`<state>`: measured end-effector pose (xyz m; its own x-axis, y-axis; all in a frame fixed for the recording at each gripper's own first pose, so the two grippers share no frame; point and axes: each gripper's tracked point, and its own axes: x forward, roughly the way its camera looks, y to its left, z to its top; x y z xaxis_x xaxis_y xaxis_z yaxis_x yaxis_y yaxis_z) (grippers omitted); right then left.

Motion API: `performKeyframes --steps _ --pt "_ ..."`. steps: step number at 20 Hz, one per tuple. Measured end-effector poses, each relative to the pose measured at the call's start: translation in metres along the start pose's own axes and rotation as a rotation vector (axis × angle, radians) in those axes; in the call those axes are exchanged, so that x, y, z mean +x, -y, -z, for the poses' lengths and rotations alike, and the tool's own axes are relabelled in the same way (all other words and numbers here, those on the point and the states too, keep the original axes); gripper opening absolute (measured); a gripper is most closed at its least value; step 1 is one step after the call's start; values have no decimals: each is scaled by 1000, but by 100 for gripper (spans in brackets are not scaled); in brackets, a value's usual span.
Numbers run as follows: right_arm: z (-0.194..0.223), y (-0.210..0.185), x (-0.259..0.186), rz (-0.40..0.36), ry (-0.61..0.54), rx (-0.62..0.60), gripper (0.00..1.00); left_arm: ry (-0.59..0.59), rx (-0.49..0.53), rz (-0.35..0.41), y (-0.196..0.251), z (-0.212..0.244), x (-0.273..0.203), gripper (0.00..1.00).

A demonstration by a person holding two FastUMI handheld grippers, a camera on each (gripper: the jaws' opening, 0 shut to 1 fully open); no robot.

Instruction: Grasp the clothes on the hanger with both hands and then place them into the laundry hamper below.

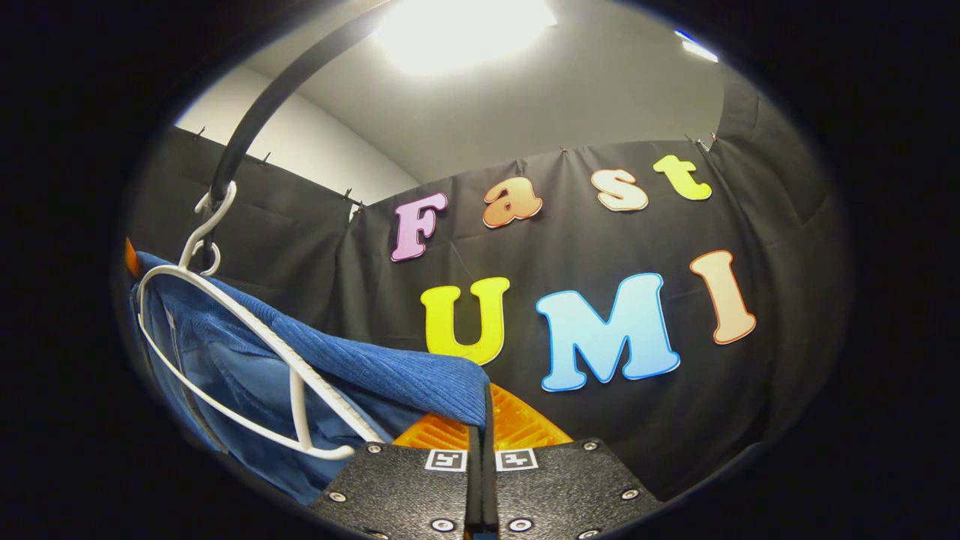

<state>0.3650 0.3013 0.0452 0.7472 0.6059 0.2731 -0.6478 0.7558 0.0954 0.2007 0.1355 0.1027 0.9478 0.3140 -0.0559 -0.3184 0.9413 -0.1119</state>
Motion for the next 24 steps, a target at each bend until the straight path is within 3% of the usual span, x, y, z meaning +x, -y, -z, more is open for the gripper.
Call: performKeyframes --steps 4,5,7,8,10,11,12,20,24 --pt "3 -8 1 -48 14 -110 0 -30 -55 -1 -24 9 9 0" --pt "3 -11 3 -56 20 -113 0 -30 -45 -4 -27 12 12 7" --pt "6 -12 1 -61 15 -138 0 -49 -5 -13 -31 20 21 0" --pt "11 -14 2 -66 4 -153 0 -75 14 -21 -36 30 25 6" --pt "20 -15 1 -70 -15 -150 0 -121 18 -30 -40 54 27 0" --pt "25 -13 1 -64 -24 -148 0 -127 4 -24 -37 62 28 7" --pt "30 -11 -2 -58 -34 -145 0 -127 -6 -19 -33 68 29 2" --pt "73 10 -16 -20 -148 -109 0 -173 6 -17 -18 122 16 2" --pt "94 14 -37 -20 -210 -79 1 -191 -40 -37 -22 144 1 2"
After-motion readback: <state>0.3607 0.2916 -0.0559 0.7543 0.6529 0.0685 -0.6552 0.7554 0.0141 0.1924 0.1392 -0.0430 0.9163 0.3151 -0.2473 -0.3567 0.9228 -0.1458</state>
